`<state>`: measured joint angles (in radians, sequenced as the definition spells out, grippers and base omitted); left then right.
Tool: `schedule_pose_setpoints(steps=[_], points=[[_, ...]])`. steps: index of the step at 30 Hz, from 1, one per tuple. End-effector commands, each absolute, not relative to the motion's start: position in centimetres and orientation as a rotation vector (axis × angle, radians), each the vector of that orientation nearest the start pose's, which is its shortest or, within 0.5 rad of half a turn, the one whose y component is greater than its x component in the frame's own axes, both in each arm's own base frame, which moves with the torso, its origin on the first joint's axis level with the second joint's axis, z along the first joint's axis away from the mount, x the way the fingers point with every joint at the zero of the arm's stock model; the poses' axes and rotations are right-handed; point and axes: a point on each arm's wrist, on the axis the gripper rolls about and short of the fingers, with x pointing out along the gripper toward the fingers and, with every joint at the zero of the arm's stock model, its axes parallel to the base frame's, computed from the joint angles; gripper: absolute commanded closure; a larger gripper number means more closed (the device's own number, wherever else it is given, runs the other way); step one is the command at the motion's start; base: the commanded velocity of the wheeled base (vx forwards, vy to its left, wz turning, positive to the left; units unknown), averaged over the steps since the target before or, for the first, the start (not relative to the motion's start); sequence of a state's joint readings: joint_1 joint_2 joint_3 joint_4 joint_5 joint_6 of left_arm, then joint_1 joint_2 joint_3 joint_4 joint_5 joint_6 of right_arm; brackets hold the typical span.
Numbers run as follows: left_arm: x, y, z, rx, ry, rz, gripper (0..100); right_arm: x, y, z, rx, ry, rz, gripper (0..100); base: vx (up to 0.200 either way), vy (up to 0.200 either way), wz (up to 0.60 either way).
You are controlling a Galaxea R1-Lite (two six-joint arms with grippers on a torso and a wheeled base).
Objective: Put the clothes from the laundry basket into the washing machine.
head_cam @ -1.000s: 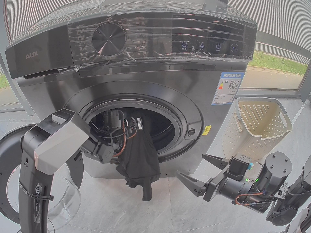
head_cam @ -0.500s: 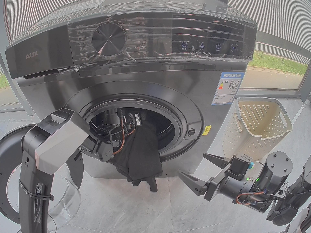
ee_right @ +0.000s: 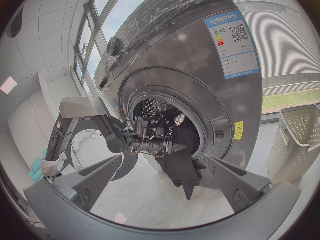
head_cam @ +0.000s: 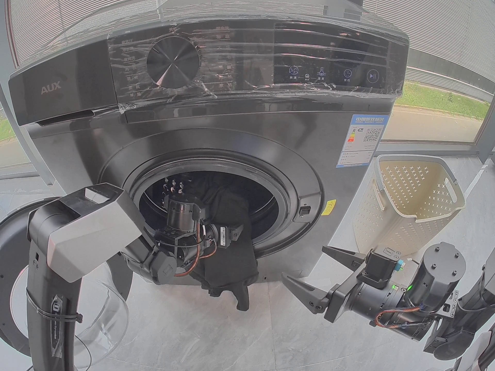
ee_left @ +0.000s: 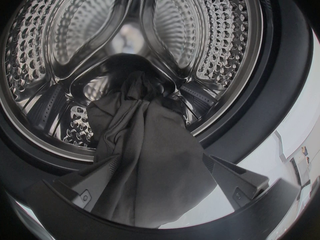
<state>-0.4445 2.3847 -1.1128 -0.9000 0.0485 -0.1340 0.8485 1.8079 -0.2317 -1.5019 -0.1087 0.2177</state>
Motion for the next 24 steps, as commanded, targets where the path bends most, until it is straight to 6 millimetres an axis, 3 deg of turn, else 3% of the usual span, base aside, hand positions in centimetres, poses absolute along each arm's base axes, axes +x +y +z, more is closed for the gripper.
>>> schedule_pose_setpoints(steps=[1,2,3,8,15,16,18,24], points=[[39.7,-18.6,1.0,-0.029,0.412,-0.360,0,16.5,18.4,10.9,0.172,0.145,0.730,0,0.000,0.000,0.00],[39.9,-18.6,0.6,-0.023,0.418,-0.359,0,16.5,18.4,11.0,0.171,0.143,0.730,0,0.000,0.000,0.00],[39.9,-18.5,0.5,-0.023,0.418,-0.357,100,16.5,18.4,11.0,0.171,0.143,0.730,0,0.000,0.000,0.00],[40.4,-18.8,1.0,-0.035,0.391,-0.359,100,16.5,18.4,11.0,0.174,0.143,0.732,0,0.000,0.000,0.00],[42.6,-19.3,4.4,-0.108,0.230,-0.340,100,16.6,18.5,11.1,0.177,0.139,0.732,0,0.000,0.000,0.00],[43.7,-19.1,5.9,-0.136,0.165,-0.310,100,16.6,18.5,11.1,0.177,0.137,0.731,0,0.000,0.000,0.00],[44.6,-19.2,7.1,-0.154,0.109,-0.288,100,16.6,18.5,11.1,0.177,0.137,0.731,0,0.000,0.000,0.00],[46.2,-19.0,8.5,-0.190,0.027,-0.263,100,16.7,18.3,11.2,0.185,0.114,0.728,0,0.000,0.000,0.00]])
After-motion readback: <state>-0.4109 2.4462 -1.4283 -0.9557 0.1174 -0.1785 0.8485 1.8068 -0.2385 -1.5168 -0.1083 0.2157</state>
